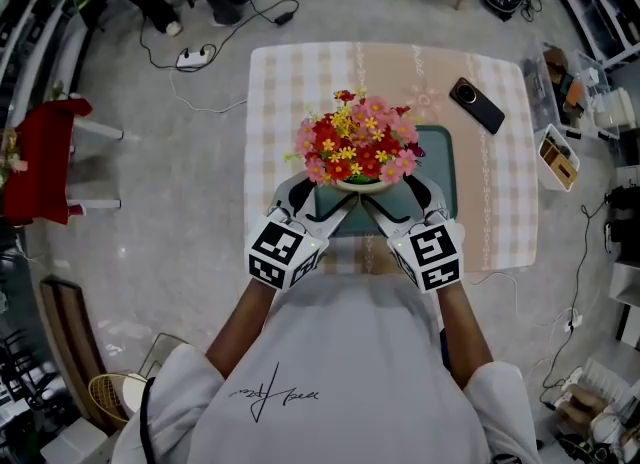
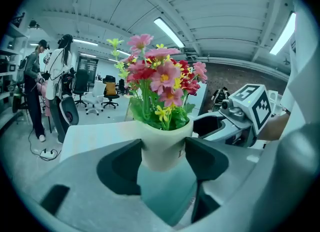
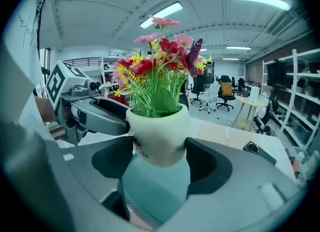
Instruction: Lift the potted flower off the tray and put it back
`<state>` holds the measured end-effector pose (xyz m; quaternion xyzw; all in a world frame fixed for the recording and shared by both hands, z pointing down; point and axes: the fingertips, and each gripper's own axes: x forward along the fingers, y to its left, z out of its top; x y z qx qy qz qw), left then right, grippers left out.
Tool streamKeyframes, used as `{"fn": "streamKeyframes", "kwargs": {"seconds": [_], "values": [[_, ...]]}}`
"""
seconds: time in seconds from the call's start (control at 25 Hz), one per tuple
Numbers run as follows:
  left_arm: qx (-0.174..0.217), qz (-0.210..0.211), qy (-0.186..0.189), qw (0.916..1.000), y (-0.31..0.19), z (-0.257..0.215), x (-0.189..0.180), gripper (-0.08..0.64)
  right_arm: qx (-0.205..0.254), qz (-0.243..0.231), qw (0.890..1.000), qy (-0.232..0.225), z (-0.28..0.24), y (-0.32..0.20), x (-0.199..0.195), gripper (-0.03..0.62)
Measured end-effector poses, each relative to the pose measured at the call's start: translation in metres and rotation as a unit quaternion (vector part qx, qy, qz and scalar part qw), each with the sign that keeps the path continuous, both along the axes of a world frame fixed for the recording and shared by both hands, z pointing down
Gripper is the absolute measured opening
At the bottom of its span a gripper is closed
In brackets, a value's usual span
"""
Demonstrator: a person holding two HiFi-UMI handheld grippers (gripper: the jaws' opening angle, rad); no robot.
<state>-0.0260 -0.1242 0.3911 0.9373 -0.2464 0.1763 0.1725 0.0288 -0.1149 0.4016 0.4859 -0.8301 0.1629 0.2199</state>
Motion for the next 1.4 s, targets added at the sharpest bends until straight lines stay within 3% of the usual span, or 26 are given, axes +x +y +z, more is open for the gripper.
{"fn": "streamKeyframes", "kwargs": {"seconds": [0.92,1.4], "values": [[0.046,0.011,0.005,0.9989,0.001,-0.052,-0.004,0.268,0.059,0.026,0.997,-0.050,-0.047,0.004,-0.004,0.336],[0.069,0.016,0.012,0.9974,0.001,-0.061,-0.002,0.265,0.078,0.029,0.995,-0.048,-0.057,0.004,-0.002,0.334]]}}
